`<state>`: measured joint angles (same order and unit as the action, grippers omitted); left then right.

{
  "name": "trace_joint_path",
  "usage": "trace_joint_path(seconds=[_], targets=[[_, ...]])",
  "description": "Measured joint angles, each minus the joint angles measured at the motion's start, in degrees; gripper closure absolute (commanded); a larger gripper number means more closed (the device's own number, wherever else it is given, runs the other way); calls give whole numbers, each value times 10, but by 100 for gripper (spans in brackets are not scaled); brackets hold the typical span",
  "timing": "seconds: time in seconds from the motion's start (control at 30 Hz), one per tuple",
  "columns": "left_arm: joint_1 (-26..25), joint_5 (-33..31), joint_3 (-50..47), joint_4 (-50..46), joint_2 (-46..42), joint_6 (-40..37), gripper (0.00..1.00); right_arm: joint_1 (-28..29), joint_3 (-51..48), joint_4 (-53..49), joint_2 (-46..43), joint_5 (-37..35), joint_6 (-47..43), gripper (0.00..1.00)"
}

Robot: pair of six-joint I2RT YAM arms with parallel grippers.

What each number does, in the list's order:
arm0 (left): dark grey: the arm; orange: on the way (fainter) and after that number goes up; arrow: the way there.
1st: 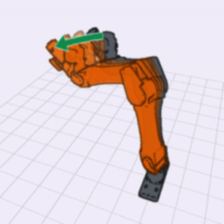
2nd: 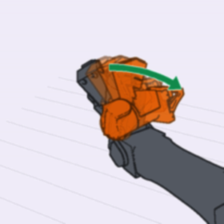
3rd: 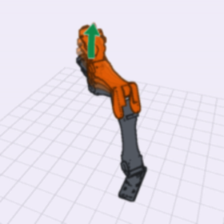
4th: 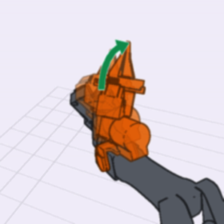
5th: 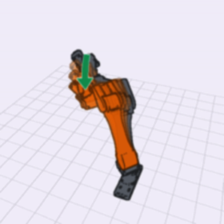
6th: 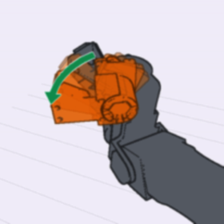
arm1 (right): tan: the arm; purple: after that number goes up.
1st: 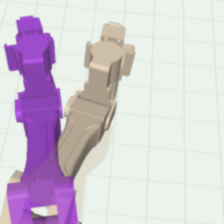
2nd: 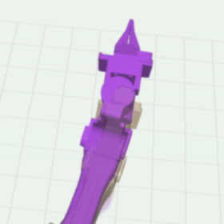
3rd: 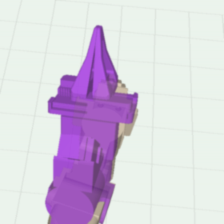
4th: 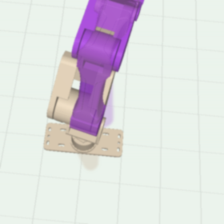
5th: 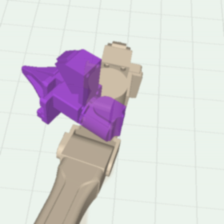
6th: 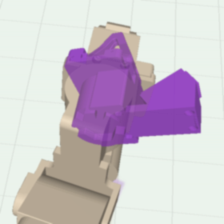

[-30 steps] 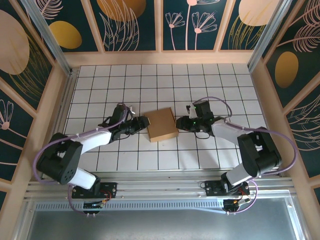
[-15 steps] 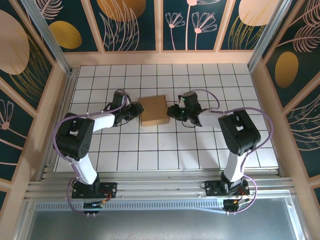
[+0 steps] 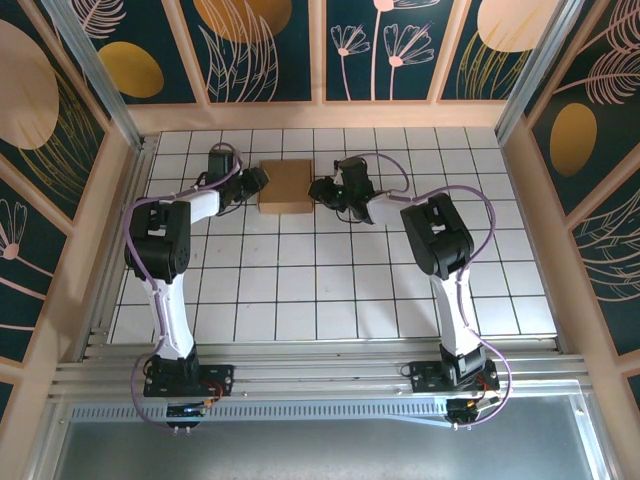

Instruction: Fold the paper box

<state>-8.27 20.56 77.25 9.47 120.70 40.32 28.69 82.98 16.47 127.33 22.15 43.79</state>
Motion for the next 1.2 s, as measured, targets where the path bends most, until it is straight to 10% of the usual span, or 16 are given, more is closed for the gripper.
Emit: trace_joint_path(seconds=[0.2, 0.4, 0.67, 0.97, 1.2], targets=[[0, 4, -12, -21, -57, -25, 31, -39, -38, -69, -80, 1, -40, 50], [0, -16, -150, -11, -299, -49, 1, -124, -175, -99, -360, -50, -136, 34], [0, -200, -411, 44, -627, -139, 1, -283, -445, -45, -625, -143, -254, 9], [0, -421, -744, 236, -765, -292, 1, -346, -696, 162, -636, -197, -356, 1], [0, -466, -761, 417, -639, -341, 1, -346, -697, 348, -468, -190, -380, 1]])
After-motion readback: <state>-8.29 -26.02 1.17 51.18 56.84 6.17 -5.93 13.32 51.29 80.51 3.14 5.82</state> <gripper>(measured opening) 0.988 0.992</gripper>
